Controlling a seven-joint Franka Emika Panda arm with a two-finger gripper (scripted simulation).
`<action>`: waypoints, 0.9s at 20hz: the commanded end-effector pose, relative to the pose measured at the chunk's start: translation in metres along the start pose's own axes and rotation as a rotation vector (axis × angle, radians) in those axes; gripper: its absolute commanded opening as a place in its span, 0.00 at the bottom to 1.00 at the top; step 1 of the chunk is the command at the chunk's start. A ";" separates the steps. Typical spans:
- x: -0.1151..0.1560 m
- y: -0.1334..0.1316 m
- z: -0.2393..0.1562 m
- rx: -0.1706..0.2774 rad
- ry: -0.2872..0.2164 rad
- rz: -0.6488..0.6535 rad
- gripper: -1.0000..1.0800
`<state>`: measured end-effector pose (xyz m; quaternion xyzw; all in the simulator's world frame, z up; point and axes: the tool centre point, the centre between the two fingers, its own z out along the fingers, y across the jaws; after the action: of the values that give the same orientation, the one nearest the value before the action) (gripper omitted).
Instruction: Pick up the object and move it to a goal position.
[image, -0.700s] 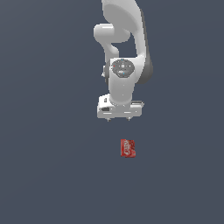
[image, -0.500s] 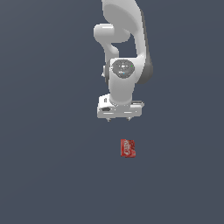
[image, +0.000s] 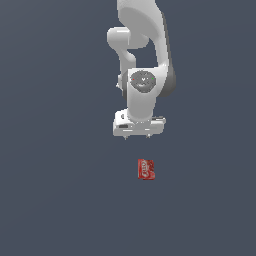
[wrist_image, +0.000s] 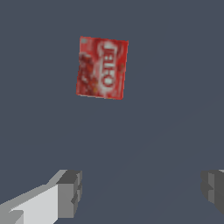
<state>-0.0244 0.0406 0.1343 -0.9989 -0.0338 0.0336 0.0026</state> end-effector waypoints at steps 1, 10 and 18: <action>-0.001 0.001 0.000 0.000 0.000 0.000 0.96; 0.013 -0.003 0.005 -0.001 0.007 0.011 0.96; 0.048 -0.013 0.021 -0.004 0.027 0.042 0.96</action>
<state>0.0138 0.0536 0.1151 -0.9996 -0.0162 0.0224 0.0006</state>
